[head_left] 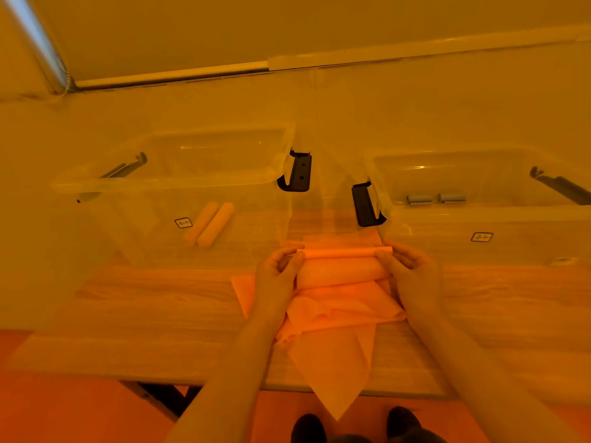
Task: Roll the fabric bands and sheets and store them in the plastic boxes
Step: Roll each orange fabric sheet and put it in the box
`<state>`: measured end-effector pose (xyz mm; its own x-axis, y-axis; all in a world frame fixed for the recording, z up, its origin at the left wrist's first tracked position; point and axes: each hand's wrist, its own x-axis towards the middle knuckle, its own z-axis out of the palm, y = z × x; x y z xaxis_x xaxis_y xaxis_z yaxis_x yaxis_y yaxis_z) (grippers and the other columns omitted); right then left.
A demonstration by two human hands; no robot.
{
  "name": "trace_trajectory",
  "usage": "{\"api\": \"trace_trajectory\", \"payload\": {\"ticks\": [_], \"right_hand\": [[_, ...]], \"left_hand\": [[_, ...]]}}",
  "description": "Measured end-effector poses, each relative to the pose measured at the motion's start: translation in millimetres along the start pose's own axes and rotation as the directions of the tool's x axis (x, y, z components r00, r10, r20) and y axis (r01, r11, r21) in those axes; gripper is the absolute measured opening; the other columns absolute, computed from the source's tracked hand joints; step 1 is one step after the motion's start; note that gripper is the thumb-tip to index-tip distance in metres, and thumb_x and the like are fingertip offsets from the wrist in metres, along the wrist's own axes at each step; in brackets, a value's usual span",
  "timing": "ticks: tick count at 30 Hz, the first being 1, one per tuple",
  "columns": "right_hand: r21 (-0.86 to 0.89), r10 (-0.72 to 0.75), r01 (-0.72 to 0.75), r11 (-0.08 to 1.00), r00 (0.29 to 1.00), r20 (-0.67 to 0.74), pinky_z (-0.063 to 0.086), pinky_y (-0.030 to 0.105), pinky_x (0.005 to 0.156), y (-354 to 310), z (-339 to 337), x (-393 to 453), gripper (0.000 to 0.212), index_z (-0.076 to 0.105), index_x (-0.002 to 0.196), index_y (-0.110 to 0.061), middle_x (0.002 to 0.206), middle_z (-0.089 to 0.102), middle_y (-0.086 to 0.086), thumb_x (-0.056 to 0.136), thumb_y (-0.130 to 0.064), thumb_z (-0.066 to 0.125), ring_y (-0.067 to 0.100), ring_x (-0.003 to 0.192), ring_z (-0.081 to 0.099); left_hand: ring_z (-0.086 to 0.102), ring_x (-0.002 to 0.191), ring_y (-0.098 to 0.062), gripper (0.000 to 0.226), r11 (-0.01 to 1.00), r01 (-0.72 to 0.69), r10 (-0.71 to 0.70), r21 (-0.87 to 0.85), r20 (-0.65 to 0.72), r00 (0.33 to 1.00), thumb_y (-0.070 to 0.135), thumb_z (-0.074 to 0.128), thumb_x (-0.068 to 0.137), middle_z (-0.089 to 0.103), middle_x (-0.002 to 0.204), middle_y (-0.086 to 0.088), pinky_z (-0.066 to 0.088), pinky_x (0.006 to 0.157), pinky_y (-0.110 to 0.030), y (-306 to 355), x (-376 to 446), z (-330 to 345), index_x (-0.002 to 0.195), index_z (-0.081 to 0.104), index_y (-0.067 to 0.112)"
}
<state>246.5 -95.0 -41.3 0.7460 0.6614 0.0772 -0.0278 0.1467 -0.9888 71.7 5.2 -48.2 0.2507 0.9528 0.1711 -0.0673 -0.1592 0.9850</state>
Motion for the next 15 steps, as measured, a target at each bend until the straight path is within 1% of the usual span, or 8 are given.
{"api": "trace_trajectory", "payload": {"ticks": [3, 5, 8, 9, 11, 12, 13, 15], "right_hand": [[-0.011, 0.005, -0.005, 1.000, 1.000, 0.024, 0.042, 0.006, 0.044, 3.1, -0.3, 1.5, 0.033, 0.063, 0.120, -0.012, 0.103, 0.068, 0.004, 0.087, -0.012, 0.066, -0.009, 0.052, 0.057], [-0.009, 0.014, -0.013, 1.000, 0.999, 0.029, 0.042, 0.007, 0.043, 3.4, -0.7, 1.9, 0.032, 0.063, 0.119, -0.013, 0.103, 0.068, 0.004, 0.088, -0.012, 0.065, -0.011, 0.049, 0.055], [0.011, 0.021, -0.021, 1.000, 0.999, 0.027, 0.042, 0.008, 0.042, 3.2, -1.6, 2.3, 0.029, 0.064, 0.116, -0.015, 0.098, 0.069, 0.003, 0.087, -0.014, 0.066, -0.008, 0.049, 0.056], [0.012, 0.026, -0.026, 1.000, 0.999, 0.023, 0.043, 0.010, 0.043, 3.4, -2.2, 2.7, 0.028, 0.065, 0.115, -0.014, 0.096, 0.069, 0.002, 0.087, -0.016, 0.066, -0.005, 0.053, 0.057], [0.017, 0.045, -0.046, 0.999, 0.999, 0.014, 0.046, 0.014, 0.046, 3.8, -3.1, 3.7, 0.028, 0.066, 0.113, -0.015, 0.095, 0.069, 0.001, 0.086, -0.018, 0.067, 0.004, 0.068, 0.062], [0.031, 0.063, -0.063, 0.998, 0.998, 0.021, 0.047, 0.016, 0.047, 4.5, -3.6, 4.3, 0.027, 0.066, 0.112, -0.015, 0.097, 0.070, 0.004, 0.086, -0.018, 0.068, 0.009, 0.071, 0.063], [0.054, 0.082, -0.084, 0.995, 0.996, 0.040, 0.047, 0.018, 0.046, 5.4, -4.3, 4.9, 0.026, 0.067, 0.111, -0.015, 0.099, 0.070, 0.008, 0.086, -0.018, 0.068, 0.010, 0.070, 0.064], [0.103, 0.112, -0.121, 0.987, 0.989, 0.092, 0.046, 0.018, 0.042, 6.3, -5.4, 5.5, 0.025, 0.067, 0.111, -0.016, 0.103, 0.070, 0.011, 0.086, -0.014, 0.067, 0.005, 0.059, 0.063]], "left_hand": [[0.062, 0.097, -0.007, 0.015, 1.000, 0.009, -0.009, -0.001, -0.005, 1.000, 0.020, 0.060, 0.092, 0.067, 0.103, 0.008, 0.052, 0.080, -0.026, 1.8, -1.7, 0.3, 0.098, 0.068, 0.031], [0.061, 0.095, -0.005, 0.014, 1.000, 0.002, -0.002, 0.009, -0.017, 1.000, 0.020, 0.059, 0.092, 0.066, 0.102, 0.010, 0.051, 0.076, -0.021, 3.7, -2.6, 0.2, 0.101, 0.067, 0.029], [0.058, 0.091, 0.002, 0.014, 0.999, 0.001, 0.000, 0.033, -0.024, 1.000, 0.021, 0.058, 0.093, 0.064, 0.099, 0.014, 0.049, 0.069, -0.015, 5.3, -3.5, 0.0, 0.104, 0.065, 0.027], [0.058, 0.091, 0.002, 0.014, 0.999, -0.002, 0.003, 0.035, -0.022, 1.000, 0.021, 0.058, 0.093, 0.063, 0.099, 0.015, 0.049, 0.068, -0.014, 4.8, -3.3, -0.1, 0.104, 0.065, 0.027], [0.058, 0.093, 0.000, 0.014, 0.999, -0.006, 0.007, 0.038, -0.021, 1.000, 0.021, 0.057, 0.094, 0.064, 0.101, 0.013, 0.049, 0.071, -0.016, 3.8, -2.6, 0.0, 0.104, 0.066, 0.027], [0.059, 0.095, -0.002, 0.014, 0.999, -0.003, 0.004, 0.037, -0.020, 1.000, 0.021, 0.057, 0.094, 0.064, 0.103, 0.011, 0.048, 0.073, -0.017, 3.3, -2.1, 0.1, 0.104, 0.066, 0.027], [0.059, 0.097, -0.004, 0.015, 0.999, 0.004, -0.003, 0.035, -0.021, 1.000, 0.022, 0.057, 0.094, 0.065, 0.106, 0.009, 0.048, 0.076, -0.019, 2.3, -1.4, 0.1, 0.104, 0.066, 0.027], [0.061, 0.099, -0.009, 0.015, 0.999, 0.022, -0.022, 0.023, -0.028, 0.999, 0.025, 0.058, 0.093, 0.066, 0.107, 0.004, 0.048, 0.077, -0.021, 1.6, -0.9, 0.2, 0.105, 0.068, 0.025]]}}
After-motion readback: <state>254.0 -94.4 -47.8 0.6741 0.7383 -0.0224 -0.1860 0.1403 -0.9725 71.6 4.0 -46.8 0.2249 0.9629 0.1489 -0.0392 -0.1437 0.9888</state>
